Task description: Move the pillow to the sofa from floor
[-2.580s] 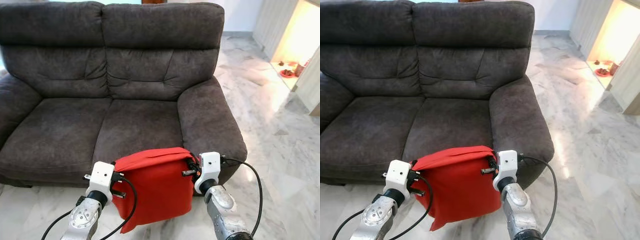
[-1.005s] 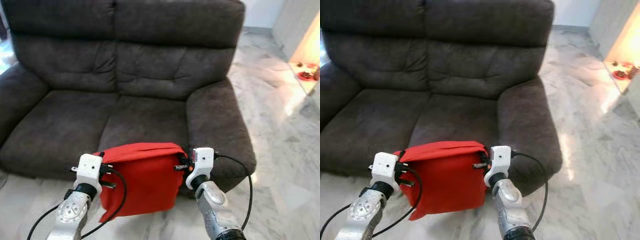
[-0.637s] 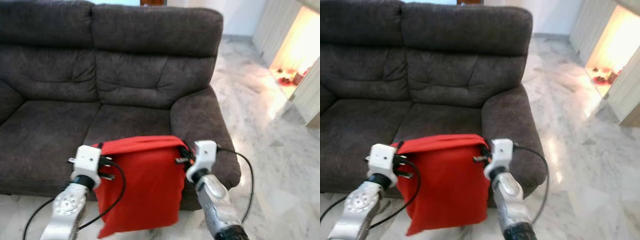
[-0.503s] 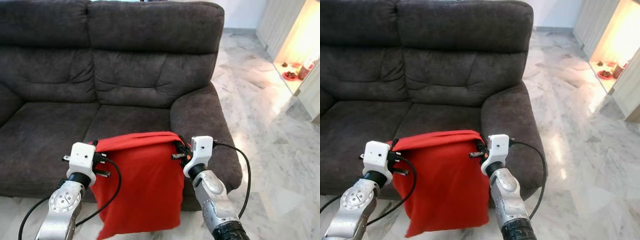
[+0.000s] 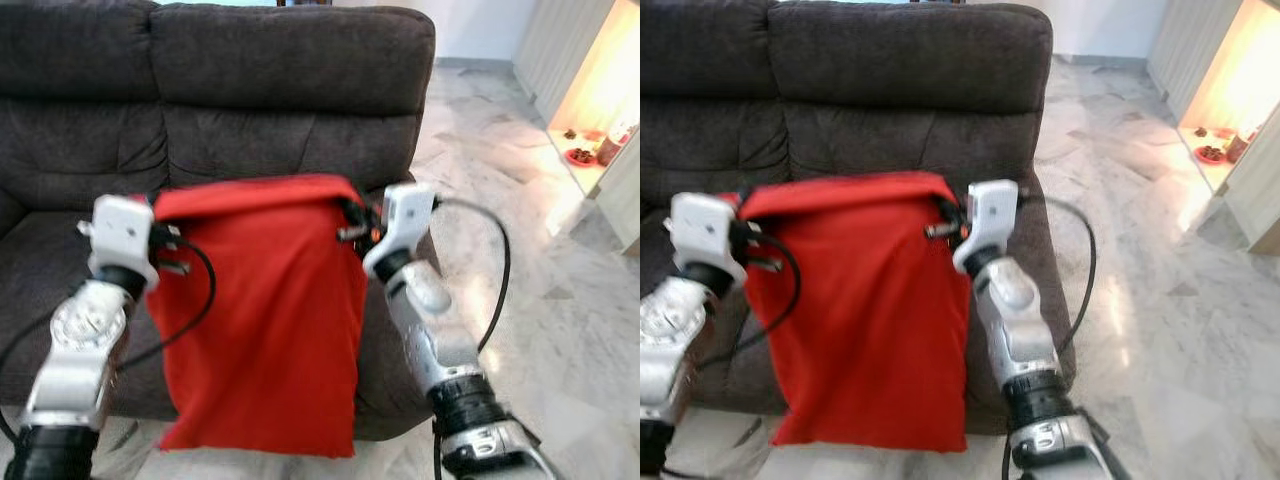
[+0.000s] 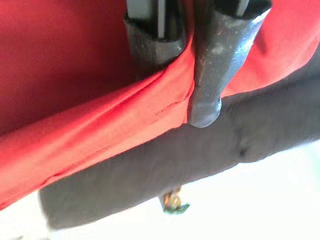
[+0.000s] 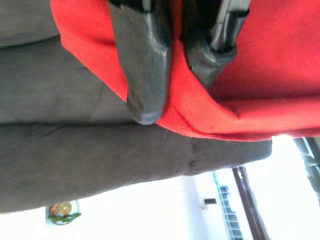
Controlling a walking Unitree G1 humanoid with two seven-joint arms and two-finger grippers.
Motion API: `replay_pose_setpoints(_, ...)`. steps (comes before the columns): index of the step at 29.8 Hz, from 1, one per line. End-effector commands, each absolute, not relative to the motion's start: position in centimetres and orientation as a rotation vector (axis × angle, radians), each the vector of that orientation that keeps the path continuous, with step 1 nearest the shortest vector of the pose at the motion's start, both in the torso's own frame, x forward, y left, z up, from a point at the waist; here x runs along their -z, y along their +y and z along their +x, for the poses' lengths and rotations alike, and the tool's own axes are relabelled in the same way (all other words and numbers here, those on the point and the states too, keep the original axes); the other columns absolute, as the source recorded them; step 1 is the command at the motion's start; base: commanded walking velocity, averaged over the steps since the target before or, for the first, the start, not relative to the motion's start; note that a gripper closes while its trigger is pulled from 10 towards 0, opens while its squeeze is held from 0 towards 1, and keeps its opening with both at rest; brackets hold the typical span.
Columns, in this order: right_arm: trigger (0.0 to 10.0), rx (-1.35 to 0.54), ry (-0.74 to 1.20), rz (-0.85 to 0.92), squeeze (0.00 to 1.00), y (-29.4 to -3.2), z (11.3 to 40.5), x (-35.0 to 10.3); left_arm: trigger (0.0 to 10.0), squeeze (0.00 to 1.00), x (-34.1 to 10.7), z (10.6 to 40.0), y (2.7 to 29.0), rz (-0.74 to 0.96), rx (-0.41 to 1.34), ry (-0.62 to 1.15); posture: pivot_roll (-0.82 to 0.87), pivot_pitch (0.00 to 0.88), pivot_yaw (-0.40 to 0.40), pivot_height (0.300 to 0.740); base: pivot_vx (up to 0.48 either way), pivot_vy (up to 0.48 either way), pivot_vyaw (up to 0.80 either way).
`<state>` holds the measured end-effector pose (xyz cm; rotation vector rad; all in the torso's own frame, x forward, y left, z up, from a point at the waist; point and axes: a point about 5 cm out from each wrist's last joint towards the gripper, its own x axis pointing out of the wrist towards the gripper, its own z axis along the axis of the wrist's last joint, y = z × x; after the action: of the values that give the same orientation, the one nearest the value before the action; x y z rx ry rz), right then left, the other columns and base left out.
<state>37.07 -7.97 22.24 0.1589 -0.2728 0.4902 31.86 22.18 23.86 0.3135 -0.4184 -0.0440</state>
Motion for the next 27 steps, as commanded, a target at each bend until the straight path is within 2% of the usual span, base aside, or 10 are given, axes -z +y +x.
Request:
replay_pose_setpoints(1, 10.0, -0.348, -0.487, 0.239, 0.0, -11.8, 37.2, -27.1, 10.0, 0.0, -25.5, 31.3, 26.7, 0.331, -0.132, -0.429, 0.08, 0.111, 0.01, 0.74, 0.341, 0.0, 0.0)
replay_pose_setpoints(10, 10.0, -0.484, -0.585, 0.196, 0.0, -9.6, 36.7, -29.8, 10.0, 0.0, -27.5, 31.1, 27.4, 0.372, -0.162, -0.465, 0.08, 0.111, 0.012, 0.74, 0.338, 0.0, 0.0)
replay_pose_setpoints(15, 10.0, -0.53, -0.533, 0.109, 0.0, -8.4, 36.7, -28.1, 10.0, 0.0, -26.6, 30.8, 27.7, 0.364, -0.171, -0.439, 0.08, 0.11, 0.011, 0.74, 0.31, 0.0, 0.18)
replay_pose_setpoints(18, 10.0, -0.566, -0.487, 0.047, 0.0, -8.0, 36.4, -26.2, 10.0, 0.0, -24.9, 30.7, 27.4, 0.35, -0.134, -0.397, 0.09, 0.112, 0.008, 0.74, 0.0, 0.0, 0.8)
replay_pose_setpoints(20, 10.0, -0.578, -0.46, 0.065, 0.0, -8.0, 36.4, -25.7, 10.0, 0.0, -24.0, 30.7, 27.5, 0.359, -0.14, -0.369, 0.09, 0.112, 0.008, 0.74, 0.0, 0.0, 0.46)
replay_pose_setpoints(27, 10.0, -0.572, -0.432, 0.077, 0.0, -8.5, 36.2, -24.7, 10.0, 0.0, -22.8, 30.4, 27.9, 0.349, -0.158, -0.331, 0.08, 0.112, 0.006, 0.74, 0.0, 0.0, 0.0)
